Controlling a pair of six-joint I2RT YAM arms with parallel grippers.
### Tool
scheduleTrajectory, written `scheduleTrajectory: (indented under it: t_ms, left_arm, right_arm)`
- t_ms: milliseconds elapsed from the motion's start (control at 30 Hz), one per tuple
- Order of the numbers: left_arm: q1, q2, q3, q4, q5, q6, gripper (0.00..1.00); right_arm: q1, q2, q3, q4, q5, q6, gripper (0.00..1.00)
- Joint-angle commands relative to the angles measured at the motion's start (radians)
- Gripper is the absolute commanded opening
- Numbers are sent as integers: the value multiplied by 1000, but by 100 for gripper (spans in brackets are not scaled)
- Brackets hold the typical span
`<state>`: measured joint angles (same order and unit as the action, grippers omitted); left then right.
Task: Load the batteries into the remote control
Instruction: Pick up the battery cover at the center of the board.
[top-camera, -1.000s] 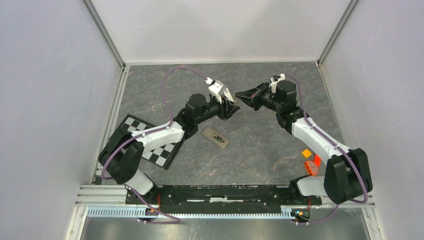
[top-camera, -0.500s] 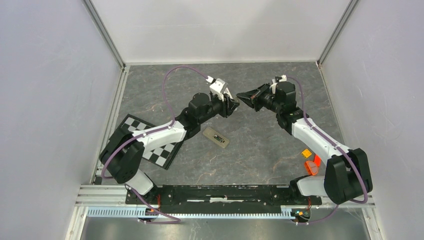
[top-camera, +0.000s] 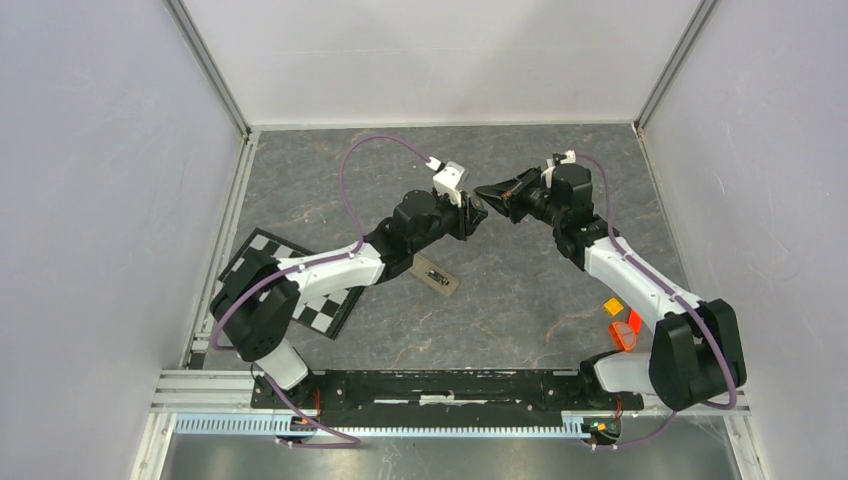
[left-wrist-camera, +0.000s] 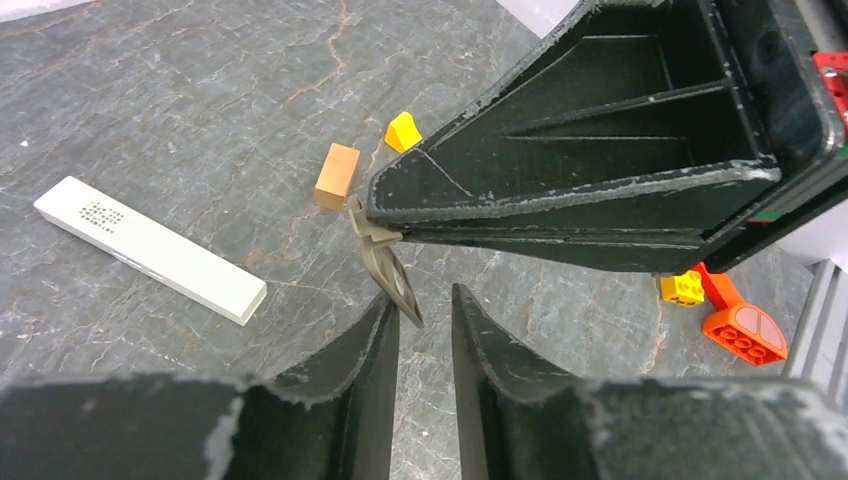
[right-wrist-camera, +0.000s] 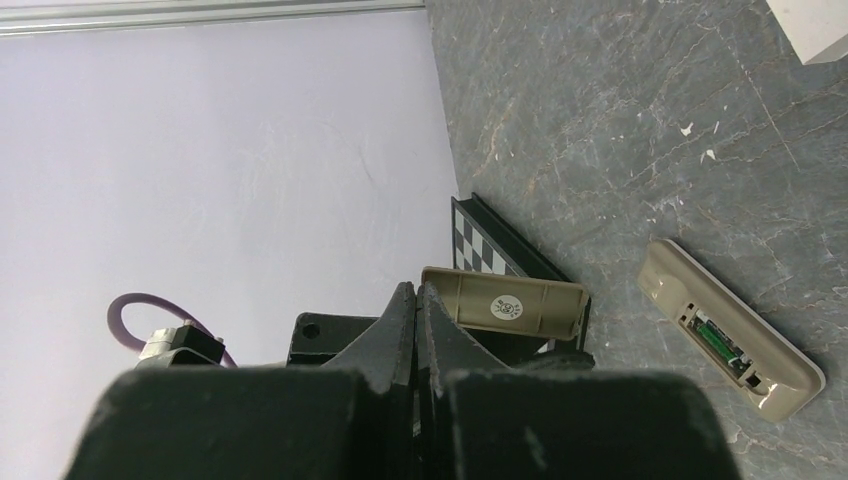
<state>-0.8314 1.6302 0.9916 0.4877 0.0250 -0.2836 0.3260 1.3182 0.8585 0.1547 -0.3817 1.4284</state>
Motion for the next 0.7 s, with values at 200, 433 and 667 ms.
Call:
scheduleTrajectory:
  t_ms: [200, 433, 667]
  left_arm:
    - [-14, 11, 33, 44, -68, 89, 2]
    - [-14, 0, 21, 77, -130, 395, 2]
    - [-15, 3, 47, 104, -162, 710, 2]
  right_arm:
    - [-1, -47, 16, -14, 12, -78, 7]
    - [-2, -90, 103, -204, 59, -253, 54]
    - [-1, -90, 127, -209, 52, -217, 45]
